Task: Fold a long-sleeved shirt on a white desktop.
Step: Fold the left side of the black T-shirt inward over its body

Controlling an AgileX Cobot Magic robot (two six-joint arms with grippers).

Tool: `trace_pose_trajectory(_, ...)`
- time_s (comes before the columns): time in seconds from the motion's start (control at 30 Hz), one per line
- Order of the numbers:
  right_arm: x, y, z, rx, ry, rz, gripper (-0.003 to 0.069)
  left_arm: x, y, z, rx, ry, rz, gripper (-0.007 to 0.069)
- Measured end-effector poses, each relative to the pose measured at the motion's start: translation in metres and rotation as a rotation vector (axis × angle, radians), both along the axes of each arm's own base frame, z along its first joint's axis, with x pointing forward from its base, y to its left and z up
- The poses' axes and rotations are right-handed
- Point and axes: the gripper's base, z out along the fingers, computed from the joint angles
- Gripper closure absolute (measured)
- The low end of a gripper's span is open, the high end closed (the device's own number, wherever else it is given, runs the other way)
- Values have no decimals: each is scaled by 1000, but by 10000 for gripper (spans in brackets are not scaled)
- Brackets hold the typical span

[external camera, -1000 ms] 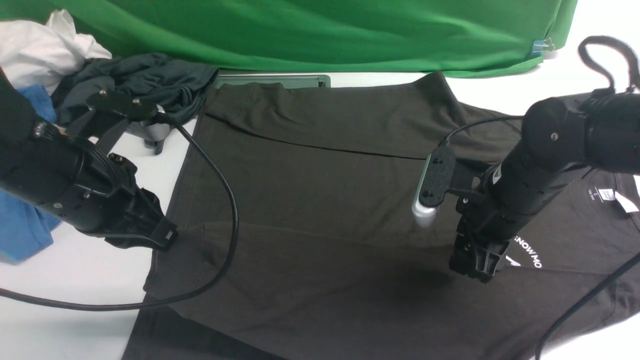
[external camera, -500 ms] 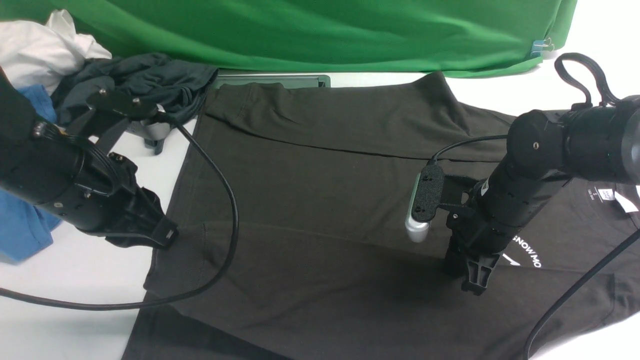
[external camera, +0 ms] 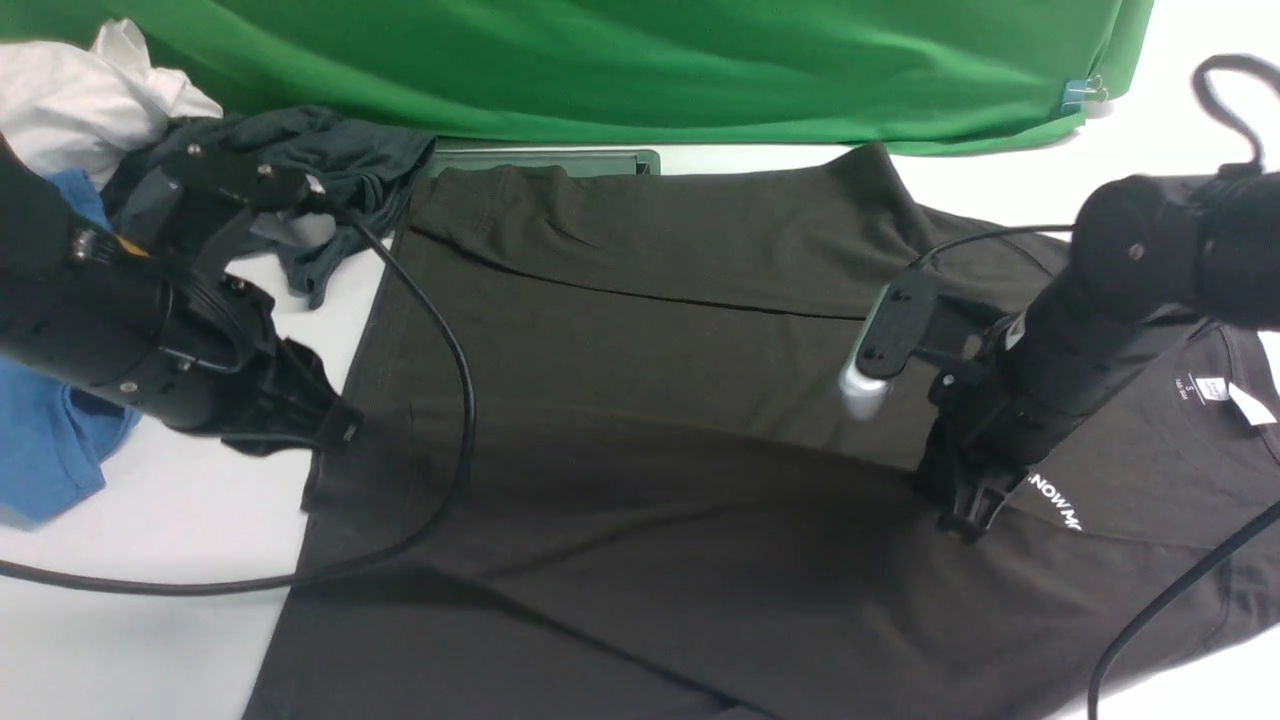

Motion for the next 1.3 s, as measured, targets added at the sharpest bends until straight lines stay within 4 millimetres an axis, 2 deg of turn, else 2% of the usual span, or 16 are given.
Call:
trace_pose_trajectory(0.2,5,-1,1,19,-47,-40,642,19,1,-4,12,-69,30,595)
trace_pose_trajectory(0.37,9,0,2,29,-90,-48,643,56,1,-15,31,-55,30,595)
trace_pose_trajectory(0.63,19,2,-4,56,-151,-116,622,97,2,-37,70,-33,52,595)
trace_pose_trajectory(0.7,22,2,-6,67,-164,-152,554,107,3,-43,77,-57,62,592)
trace_pose_trajectory(0.8,23,-1,-3,71,-168,-204,384,115,3,-53,86,-70,69,568)
trace_pose_trajectory(0.83,23,-3,-1,67,-171,-214,347,117,4,-55,92,-76,70,557)
trace_pose_trajectory(0.9,21,-7,6,57,-174,-262,246,120,5,-60,119,-88,61,506)
trace_pose_trajectory(0.93,19,-8,13,52,-183,-274,230,121,6,-62,127,-91,58,483)
trace_pose_trajectory(0.97,18,-9,14,52,-179,-285,225,122,6,-62,130,-93,57,470)
trace_pose_trajectory(1.03,9,-13,34,54,-188,-322,235,123,7,-64,138,-96,55,390)
trace_pose_trajectory(1.17,-17,-23,68,62,-172,-376,312,122,7,-61,135,-101,59,256)
trace_pose_trajectory(1.2,-28,-26,75,60,-158,-387,335,121,7,-57,124,-106,65,244)
trace_pose_trajectory(1.23,-29,-26,77,62,-162,-387,335,121,7,-56,123,-109,65,244)
trace_pose_trajectory(1.27,-46,-29,85,62,-158,-381,360,118,5,-47,111,-128,61,266)
trace_pose_trajectory(1.3,-49,-29,86,62,-156,-380,366,118,5,-46,110,-132,56,279)
